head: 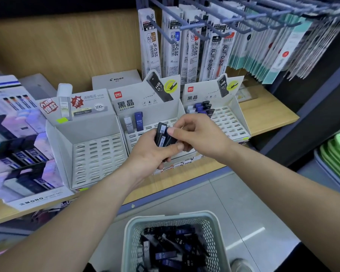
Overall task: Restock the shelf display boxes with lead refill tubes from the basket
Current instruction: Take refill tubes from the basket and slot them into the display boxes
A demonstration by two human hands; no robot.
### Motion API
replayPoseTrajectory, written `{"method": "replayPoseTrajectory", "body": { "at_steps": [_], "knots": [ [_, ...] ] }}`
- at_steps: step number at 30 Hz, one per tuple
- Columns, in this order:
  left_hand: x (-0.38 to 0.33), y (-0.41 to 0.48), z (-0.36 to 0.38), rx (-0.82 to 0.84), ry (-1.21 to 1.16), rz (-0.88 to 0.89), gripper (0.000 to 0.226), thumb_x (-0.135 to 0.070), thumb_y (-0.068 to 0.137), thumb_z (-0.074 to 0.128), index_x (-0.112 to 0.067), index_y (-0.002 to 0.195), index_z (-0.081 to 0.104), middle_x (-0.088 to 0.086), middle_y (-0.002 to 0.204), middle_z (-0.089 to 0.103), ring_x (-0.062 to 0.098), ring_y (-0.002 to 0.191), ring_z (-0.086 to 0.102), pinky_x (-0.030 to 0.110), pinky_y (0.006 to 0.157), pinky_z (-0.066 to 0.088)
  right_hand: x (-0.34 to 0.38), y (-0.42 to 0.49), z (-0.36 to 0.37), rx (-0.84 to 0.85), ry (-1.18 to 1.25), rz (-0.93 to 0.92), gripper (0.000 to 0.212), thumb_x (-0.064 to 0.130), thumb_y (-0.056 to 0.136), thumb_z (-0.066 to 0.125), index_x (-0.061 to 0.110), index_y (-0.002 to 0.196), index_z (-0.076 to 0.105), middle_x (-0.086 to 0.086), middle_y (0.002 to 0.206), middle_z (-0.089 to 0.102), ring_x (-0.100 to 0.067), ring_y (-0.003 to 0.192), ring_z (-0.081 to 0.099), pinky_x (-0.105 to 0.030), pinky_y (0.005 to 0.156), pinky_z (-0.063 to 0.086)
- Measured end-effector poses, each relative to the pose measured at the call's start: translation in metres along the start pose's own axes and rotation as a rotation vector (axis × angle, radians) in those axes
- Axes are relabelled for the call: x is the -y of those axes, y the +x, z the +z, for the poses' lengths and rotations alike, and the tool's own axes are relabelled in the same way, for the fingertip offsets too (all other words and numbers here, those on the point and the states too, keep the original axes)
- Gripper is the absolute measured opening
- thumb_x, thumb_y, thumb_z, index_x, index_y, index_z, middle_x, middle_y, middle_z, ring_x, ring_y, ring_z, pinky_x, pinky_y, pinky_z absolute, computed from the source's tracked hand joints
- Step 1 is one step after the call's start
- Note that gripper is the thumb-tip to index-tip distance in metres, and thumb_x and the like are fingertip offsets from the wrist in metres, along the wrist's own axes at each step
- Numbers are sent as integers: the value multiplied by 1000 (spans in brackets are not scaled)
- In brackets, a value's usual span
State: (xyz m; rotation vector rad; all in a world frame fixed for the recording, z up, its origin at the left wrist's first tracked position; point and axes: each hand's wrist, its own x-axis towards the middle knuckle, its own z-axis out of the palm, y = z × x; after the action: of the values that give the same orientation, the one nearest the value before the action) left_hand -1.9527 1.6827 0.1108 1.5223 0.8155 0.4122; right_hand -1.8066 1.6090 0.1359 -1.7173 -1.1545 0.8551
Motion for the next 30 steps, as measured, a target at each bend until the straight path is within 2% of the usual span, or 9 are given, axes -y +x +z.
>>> {"method": "replayPoseTrajectory", "body": {
  "at_steps": [3,6,9,12,14,18,22,26,30],
  "knots": [
    [-1,1,-5,-28,7,-8,31,-27,83,80,-11,102,61,-8,58,60,9,53,51,22,43,39,1,1,-5,-20,112,42,20,19,92,70,0,92,68,-17,72,69,-20,59,63,-30,59,55],
    [-1,3,-11,-58,-46,-25,46,-38,76,83,-10,105,62,3,66,59,14,56,50,24,43,37,-2,3,-10,-41,222,82,18,15,93,69,-2,96,68,-18,78,70,-21,63,66,-37,69,58],
    [-2,5,-13,-65,-121,-55,58,-44,63,85,-12,105,62,-2,69,59,12,56,48,23,43,34,-5,4,-13,-37,309,90,10,11,94,67,2,94,68,-18,80,70,-24,68,68,-40,74,59],
    [-3,7,-14,-76,-173,-73,44,-33,70,86,-15,103,64,-4,70,58,10,55,45,23,44,31,-9,4,-15,-48,387,99,2,6,92,67,5,93,68,-13,80,71,-24,72,70,-33,73,60],
    [-3,8,-14,-88,-214,-75,40,-26,77,84,-11,108,64,1,76,59,9,55,45,23,44,30,-12,5,-18,-64,424,99,7,0,91,67,4,95,68,-13,81,72,-25,74,71,-33,74,60],
    [-3,9,-15,-127,-188,-57,26,-16,85,78,-12,104,62,-9,60,53,9,52,45,23,43,32,-17,4,-26,-41,392,70,12,-4,88,68,5,96,68,-19,85,70,-26,75,71,-39,78,61],
    [-1,9,-15,-153,-152,-38,19,-15,88,75,-12,102,64,-8,61,54,8,51,46,23,43,34,-18,1,-27,16,329,64,12,-4,88,69,5,96,66,-13,79,67,-25,69,70,-35,69,61],
    [0,10,-13,-169,-125,-35,16,-16,89,74,-12,101,65,-5,64,58,8,49,46,23,42,34,-19,1,-24,3,293,39,12,-2,86,72,6,94,67,-10,79,68,-22,69,66,-34,69,58],
    [-3,9,-3,-113,-147,-38,19,-26,93,69,-10,103,65,1,84,74,9,50,44,22,41,32,-21,2,-30,-95,278,-41,19,-5,83,74,13,89,72,-6,89,70,-16,79,64,-24,73,54]
  ]
}}
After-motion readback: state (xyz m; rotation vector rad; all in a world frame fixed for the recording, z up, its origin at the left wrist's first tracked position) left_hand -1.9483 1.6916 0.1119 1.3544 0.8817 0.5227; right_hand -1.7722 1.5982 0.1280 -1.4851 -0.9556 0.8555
